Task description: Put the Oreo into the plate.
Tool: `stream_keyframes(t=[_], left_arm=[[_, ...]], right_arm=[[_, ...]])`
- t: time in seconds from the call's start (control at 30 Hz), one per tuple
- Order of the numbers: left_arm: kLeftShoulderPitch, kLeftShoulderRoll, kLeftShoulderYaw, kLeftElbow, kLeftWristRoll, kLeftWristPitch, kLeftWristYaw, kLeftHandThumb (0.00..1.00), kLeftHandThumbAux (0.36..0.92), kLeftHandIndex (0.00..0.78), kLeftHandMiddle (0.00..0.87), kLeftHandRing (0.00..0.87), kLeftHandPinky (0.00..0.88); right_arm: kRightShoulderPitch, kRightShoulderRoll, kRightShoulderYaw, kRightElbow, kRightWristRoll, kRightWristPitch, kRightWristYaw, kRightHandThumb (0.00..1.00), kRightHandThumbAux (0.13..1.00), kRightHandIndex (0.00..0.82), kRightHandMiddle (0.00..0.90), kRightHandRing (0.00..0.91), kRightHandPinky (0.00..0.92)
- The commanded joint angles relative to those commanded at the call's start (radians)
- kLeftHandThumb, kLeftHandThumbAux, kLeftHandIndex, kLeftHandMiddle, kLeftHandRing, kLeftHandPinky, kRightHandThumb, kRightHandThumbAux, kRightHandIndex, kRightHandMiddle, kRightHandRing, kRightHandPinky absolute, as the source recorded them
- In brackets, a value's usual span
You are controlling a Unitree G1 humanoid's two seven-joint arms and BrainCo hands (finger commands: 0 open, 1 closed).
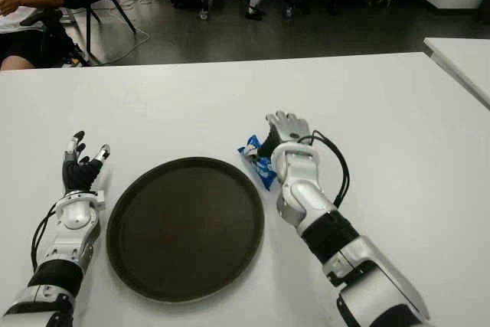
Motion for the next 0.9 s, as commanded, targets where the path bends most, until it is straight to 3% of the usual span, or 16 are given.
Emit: stream_keyframes(t=[0.33, 0.4, 0.53, 0.9], left_arm=[[0.001, -0.003, 0.001, 0.002, -0.004, -0.008, -0.002, 0.038, 0.674, 0.036, 0.049, 0.036, 0.042], [0.001, -0.003, 0.001, 0.002, -0.003, -0.009, 0.001, 0.037, 0.677, 0.035, 0.050, 0.035, 0.039], [0.001, -0.006, 0.003, 0.004, -0.004, -0.011, 0.006, 0.050, 0.680, 0.036, 0.056, 0.038, 0.039], [0.002, -0.004, -0.002, 0.003, 0.007, -0.016, 0.015, 0.044, 0.692, 0.032, 0.055, 0.037, 0.036]], right_arm=[[-0.010, -0.008, 0.037, -0.006, -0.038, 0.059, 0.065, 0.000, 0.501, 0.075, 0.000, 0.000, 0.000], [-0.009, -0.012, 0.042, -0.008, -0.042, 0.058, 0.072, 0.000, 0.489, 0.197, 0.008, 0.000, 0.000], [-0.011, -0.023, 0.053, -0.010, -0.042, 0.054, 0.091, 0.000, 0.484, 0.275, 0.018, 0.000, 0.000], [-0.014, -0.038, 0.071, -0.019, -0.049, 0.053, 0.128, 0.000, 0.494, 0.305, 0.048, 0.007, 0.000]])
